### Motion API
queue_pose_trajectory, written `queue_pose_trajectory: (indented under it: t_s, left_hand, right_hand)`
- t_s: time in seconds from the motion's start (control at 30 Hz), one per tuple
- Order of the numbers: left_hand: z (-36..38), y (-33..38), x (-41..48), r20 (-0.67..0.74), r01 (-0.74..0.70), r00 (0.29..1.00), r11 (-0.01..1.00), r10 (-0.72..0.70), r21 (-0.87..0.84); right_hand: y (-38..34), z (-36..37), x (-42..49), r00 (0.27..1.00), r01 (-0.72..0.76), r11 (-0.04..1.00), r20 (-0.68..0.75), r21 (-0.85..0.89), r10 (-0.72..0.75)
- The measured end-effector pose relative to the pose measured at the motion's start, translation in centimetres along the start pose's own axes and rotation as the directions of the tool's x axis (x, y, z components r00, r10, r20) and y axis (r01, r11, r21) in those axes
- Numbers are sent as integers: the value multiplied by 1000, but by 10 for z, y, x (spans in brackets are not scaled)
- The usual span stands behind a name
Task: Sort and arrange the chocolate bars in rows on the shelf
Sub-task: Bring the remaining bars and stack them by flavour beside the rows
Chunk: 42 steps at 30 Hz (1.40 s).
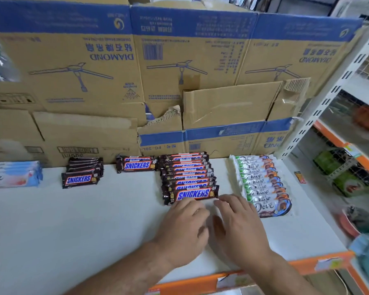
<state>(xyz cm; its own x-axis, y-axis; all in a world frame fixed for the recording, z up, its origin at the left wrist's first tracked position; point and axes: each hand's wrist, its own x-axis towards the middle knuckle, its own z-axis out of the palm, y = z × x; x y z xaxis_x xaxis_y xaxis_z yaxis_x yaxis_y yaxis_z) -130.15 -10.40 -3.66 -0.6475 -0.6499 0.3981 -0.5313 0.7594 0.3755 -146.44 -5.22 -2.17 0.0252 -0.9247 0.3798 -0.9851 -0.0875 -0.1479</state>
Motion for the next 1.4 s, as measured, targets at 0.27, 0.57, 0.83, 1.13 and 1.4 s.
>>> queue_pose_trajectory:
  t_s: [0.27, 0.57, 0.83, 1.13, 1.4]
  left_hand:
    - [28, 34, 47, 96, 3, 995, 1000, -6, 29]
    - [68, 88, 121, 187, 239, 949, 966, -254, 100]
    - [78, 96, 139, 230, 352, 893, 920, -386, 173]
    - [67, 110, 138, 220, 381, 872, 889, -436, 254]
    - [66, 111, 136, 272, 407, 824, 852, -498, 329]
  right_hand:
    - [58, -21, 2, 998, -67, 997, -6, 33, 68]
    - [179, -10, 82, 991, 9, 999, 133, 43, -15]
    - [204, 2, 152, 852, 123, 992, 515, -19, -95]
    - [204, -1, 162, 696, 77, 994, 709, 82, -113]
    - [196, -27, 123, 826, 83, 961, 521, 263, -213]
